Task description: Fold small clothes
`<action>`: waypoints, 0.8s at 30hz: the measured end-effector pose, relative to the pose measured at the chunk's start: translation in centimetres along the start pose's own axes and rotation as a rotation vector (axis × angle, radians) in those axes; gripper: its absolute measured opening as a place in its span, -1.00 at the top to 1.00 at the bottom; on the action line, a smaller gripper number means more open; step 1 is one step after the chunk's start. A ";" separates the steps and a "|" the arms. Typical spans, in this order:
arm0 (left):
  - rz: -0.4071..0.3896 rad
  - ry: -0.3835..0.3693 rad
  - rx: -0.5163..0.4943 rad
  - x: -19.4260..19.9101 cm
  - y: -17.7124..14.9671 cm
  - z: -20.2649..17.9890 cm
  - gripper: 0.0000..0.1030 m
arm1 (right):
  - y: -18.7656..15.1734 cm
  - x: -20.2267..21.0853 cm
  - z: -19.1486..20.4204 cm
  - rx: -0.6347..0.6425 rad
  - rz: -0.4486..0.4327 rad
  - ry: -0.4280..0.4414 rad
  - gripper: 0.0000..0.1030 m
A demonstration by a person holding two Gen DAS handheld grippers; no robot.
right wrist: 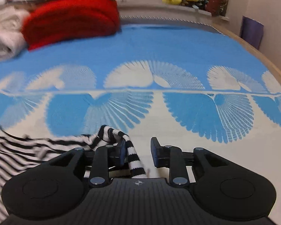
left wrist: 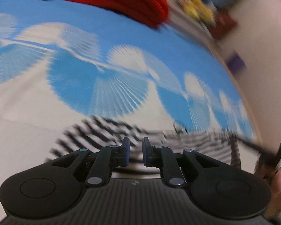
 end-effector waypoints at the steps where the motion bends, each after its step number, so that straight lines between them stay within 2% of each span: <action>1: 0.010 0.042 -0.033 -1.0 -0.1 -0.1 0.71 | -0.3 0.7 0.3 0.003 0.002 0.052 0.40; 3: 0.040 0.138 -0.057 -3.5 -0.4 1.2 0.72 | -1.1 1.5 0.8 0.023 0.016 0.111 0.40; 5: 0.024 0.267 0.010 -4.8 -0.2 4.1 0.96 | -2.0 2.0 0.9 0.052 0.029 0.109 0.40; 7: -0.014 0.280 0.132 -4.3 0.5 5.8 0.96 | -2.7 2.4 0.3 0.045 0.038 0.097 0.39; 9: -0.031 0.291 0.176 -3.2 0.9 5.6 0.94 | -3.2 2.8 0.1 0.016 0.054 0.122 0.39; 12: -0.038 0.193 0.101 -1.7 1.2 2.2 0.75 | -4.8 2.0 0.0 0.047 0.130 0.122 0.37; 14: -0.013 0.122 0.054 -1.4 0.5 0.5 0.57 | -6.6 0.3 -0.8 0.078 0.230 0.043 0.37; 16: 0.044 0.076 0.002 -1.8 -0.9 -0.5 0.38 | -8.0 -0.8 -1.6 0.075 0.302 -0.004 0.37; 18: 0.091 0.120 -0.054 -2.3 -2.3 -0.4 0.38 | -7.8 -0.4 -1.7 0.055 0.290 -0.007 0.34; 19: 0.095 0.145 -0.078 -2.1 -2.6 -0.4 0.38 | -7.5 0.1 -1.7 0.050 0.275 -0.014 0.34; 20: 0.089 0.138 -0.090 -1.6 -2.7 -0.5 0.38 | -7.2 0.8 -1.5 0.049 0.257 -0.014 0.34; 24: 0.064 -0.032 -0.124 1.4 -3.8 -2.5 0.38 | -7.3 3.7 -0.9 0.055 0.216 0.043 0.29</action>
Point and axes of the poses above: each gripper's, at about its wrist camera, not at the fingertips, and x roughly against the way its jaws point, z to its left, y to its top, the point moved 9 cm from there along -x, roughly the way its jaws point, and after that the axes turned 5 degrees about z, right-handed, at the moved point
